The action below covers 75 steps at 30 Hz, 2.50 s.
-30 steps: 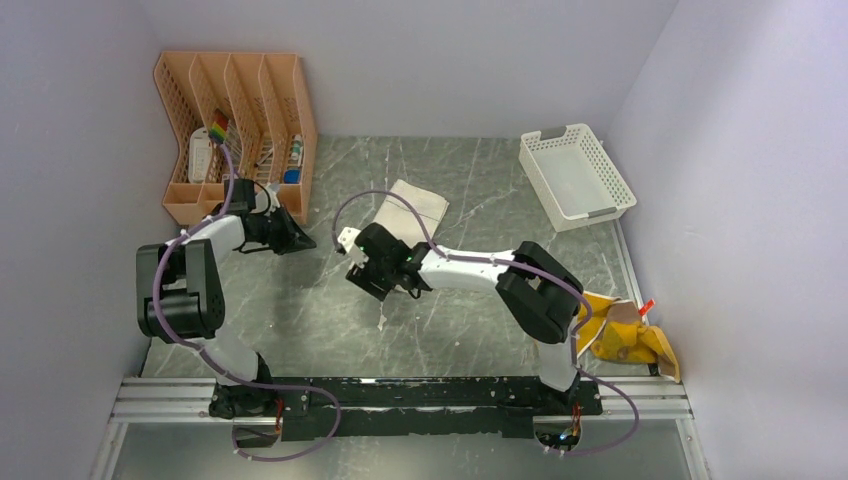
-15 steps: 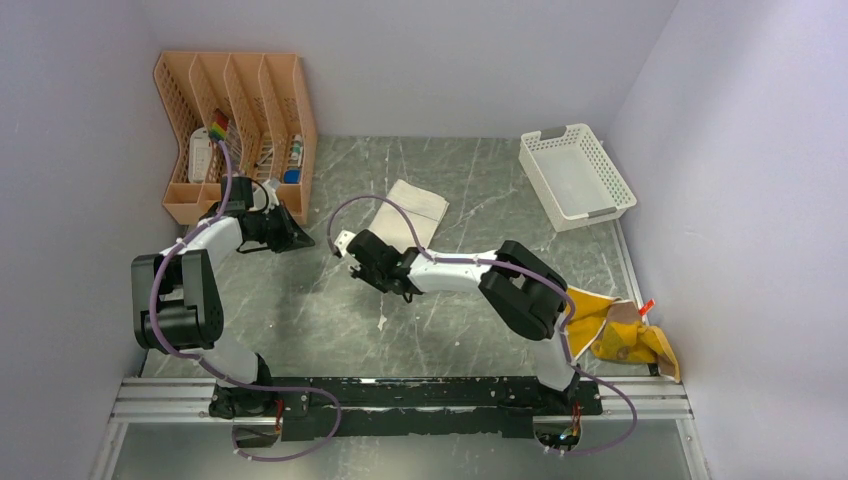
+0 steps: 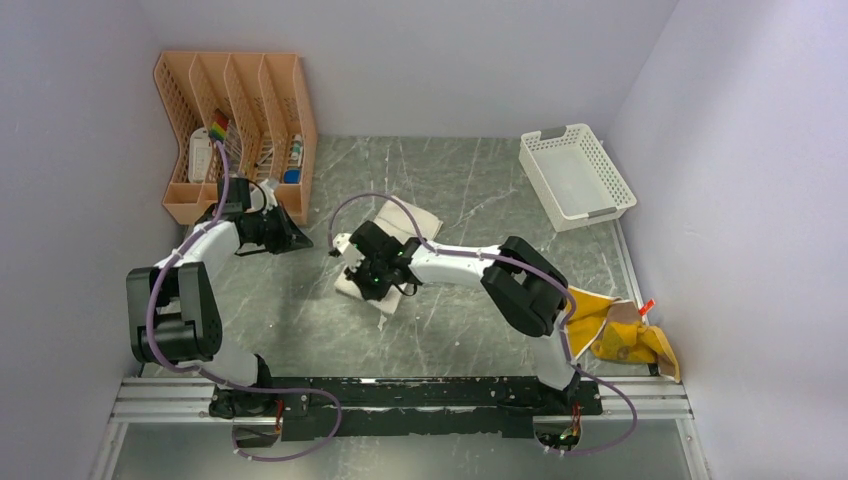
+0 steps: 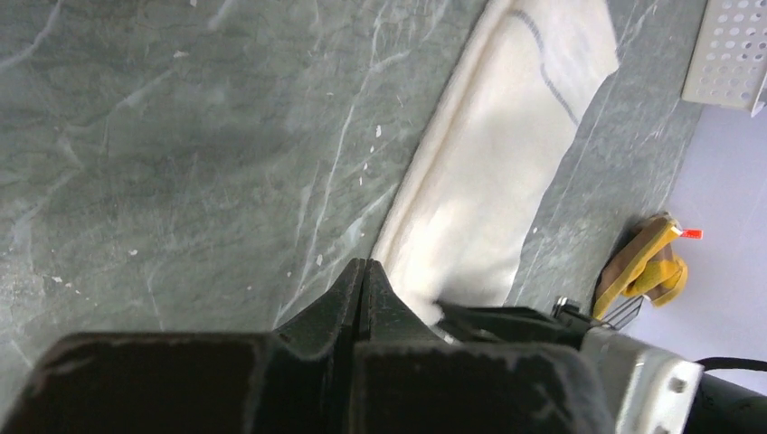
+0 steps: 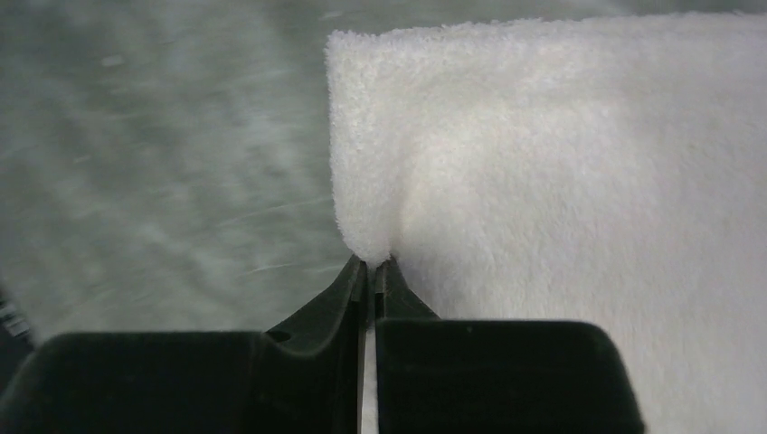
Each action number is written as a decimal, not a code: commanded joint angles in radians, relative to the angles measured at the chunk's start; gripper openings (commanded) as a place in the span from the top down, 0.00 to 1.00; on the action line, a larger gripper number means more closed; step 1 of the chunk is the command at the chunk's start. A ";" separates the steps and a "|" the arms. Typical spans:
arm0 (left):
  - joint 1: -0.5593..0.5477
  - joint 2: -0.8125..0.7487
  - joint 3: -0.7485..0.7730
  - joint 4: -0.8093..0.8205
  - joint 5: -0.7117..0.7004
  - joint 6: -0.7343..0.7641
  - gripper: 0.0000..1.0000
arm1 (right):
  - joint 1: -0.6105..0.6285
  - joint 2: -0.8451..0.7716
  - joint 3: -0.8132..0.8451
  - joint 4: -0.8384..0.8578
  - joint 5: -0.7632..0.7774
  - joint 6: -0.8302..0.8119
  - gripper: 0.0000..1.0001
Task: Roll the towels
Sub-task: Roll the towel at the center of the board.
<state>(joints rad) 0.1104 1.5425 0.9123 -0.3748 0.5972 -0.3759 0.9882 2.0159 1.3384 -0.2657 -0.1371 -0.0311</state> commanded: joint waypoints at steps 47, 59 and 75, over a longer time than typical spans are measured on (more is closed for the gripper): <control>-0.226 -0.347 -0.393 0.281 0.305 -0.275 0.93 | -0.277 0.245 0.036 -0.040 -0.736 0.354 1.00; -0.291 -0.194 -0.434 0.467 0.272 -0.331 0.93 | -0.277 0.265 0.041 -0.011 -0.746 0.377 1.00; -0.291 -0.019 -0.467 0.583 0.096 -0.346 0.93 | -0.279 0.268 0.046 -0.019 -0.754 0.367 0.97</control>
<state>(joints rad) -0.1741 1.4971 0.4301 0.1574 0.7650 -0.7479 0.7162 2.2410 1.3960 -0.2817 -0.9844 0.3664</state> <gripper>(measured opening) 0.075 0.021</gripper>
